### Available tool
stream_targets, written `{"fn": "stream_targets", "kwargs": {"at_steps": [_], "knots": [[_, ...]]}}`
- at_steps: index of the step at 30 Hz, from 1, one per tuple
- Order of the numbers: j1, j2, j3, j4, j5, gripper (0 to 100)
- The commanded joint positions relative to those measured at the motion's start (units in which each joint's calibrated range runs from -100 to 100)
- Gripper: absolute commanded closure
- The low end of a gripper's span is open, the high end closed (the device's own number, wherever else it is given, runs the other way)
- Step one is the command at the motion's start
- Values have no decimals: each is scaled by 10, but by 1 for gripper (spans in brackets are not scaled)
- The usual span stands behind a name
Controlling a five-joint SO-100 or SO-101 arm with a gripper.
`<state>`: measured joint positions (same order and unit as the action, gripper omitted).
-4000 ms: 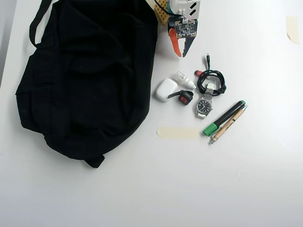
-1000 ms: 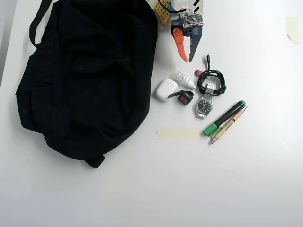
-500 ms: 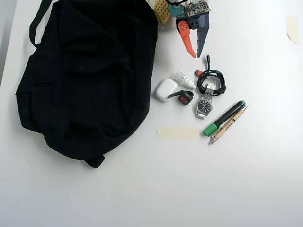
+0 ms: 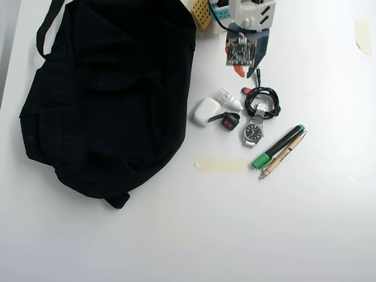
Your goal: Put the usbc cable into the black bag
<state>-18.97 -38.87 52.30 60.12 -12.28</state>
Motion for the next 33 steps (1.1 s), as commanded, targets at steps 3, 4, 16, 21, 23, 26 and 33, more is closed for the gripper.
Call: {"fn": "stream_targets", "kwargs": {"at_steps": [3, 4, 16, 21, 23, 26, 33], "knots": [[-23, 118, -130, 17, -82, 97], [-28, 130, -138, 17, -97, 97], [-143, 181, -172, 11, -272, 84], [-161, 233, -172, -15, -270, 83], [-160, 257, -173, -27, -265, 83], [-154, 267, -173, -46, -255, 83], [-104, 267, -182, -40, -246, 83]]}}
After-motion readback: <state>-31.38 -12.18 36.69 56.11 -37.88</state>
